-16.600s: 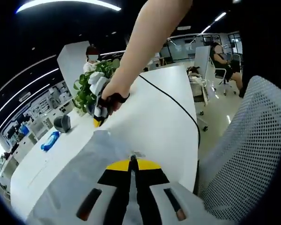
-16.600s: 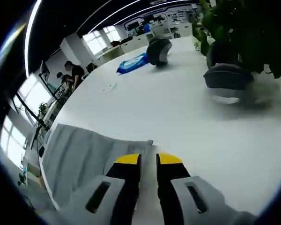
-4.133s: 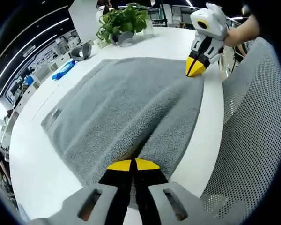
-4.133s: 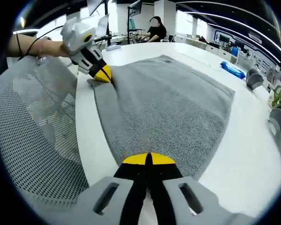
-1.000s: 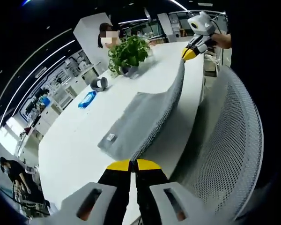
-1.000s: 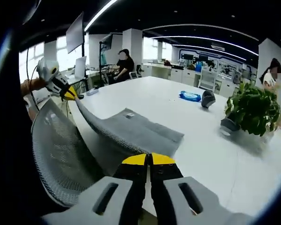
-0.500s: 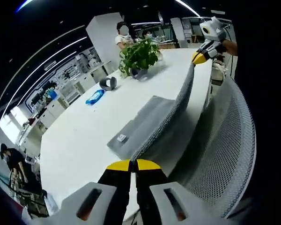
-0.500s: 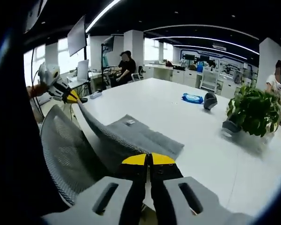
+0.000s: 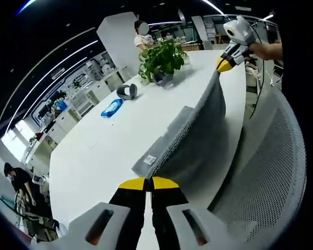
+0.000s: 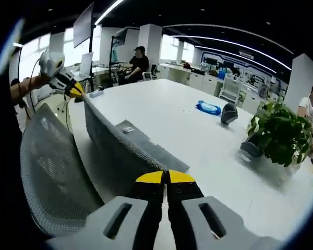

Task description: Fold the towel on the table until its edges align and the towel forms a compact rectangular stack.

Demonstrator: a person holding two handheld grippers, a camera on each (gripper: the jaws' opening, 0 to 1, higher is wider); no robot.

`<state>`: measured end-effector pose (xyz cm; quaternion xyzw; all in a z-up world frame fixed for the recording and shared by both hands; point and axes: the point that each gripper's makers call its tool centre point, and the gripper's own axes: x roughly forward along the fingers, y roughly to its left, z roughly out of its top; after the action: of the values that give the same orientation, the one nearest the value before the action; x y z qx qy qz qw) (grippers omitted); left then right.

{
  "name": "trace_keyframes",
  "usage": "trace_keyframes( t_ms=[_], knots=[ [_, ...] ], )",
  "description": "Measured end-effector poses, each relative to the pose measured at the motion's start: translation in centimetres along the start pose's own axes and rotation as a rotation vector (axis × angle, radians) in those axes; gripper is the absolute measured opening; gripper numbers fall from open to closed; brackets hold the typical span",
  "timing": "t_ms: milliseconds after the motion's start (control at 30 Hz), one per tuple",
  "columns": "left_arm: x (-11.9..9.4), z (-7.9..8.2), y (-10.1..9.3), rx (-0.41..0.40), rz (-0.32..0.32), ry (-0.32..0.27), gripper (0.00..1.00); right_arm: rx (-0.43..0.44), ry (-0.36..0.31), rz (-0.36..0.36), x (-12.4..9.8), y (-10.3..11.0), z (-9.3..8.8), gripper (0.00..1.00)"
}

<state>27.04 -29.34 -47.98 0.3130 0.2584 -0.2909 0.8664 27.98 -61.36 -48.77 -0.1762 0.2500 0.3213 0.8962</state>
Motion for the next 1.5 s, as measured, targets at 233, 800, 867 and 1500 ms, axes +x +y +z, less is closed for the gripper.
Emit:
trace_keyframes(
  t_ms=[233, 800, 867, 1500],
  knots=[
    [2.5, -0.3, 1.0, 0.035, -0.024, 0.049, 0.02, 0.011, 0.039, 0.027, 3.1, -1.6, -0.2, 0.0],
    [8.6, -1.1, 3.1, 0.109, -0.102, 0.11, 0.02, 0.039, 0.158, 0.079, 9.0, -4.3, -2.9, 0.0],
    [9.2, -1.3, 3.2, 0.113, -0.112, 0.114, 0.02, 0.041, 0.166, 0.082, 9.4, -4.5, -3.0, 0.0],
    [15.9, -4.4, 4.0, 0.066, -0.132, 0.136, 0.02, 0.093, 0.296, 0.087, 15.4, -6.0, -6.6, 0.0]
  ],
)
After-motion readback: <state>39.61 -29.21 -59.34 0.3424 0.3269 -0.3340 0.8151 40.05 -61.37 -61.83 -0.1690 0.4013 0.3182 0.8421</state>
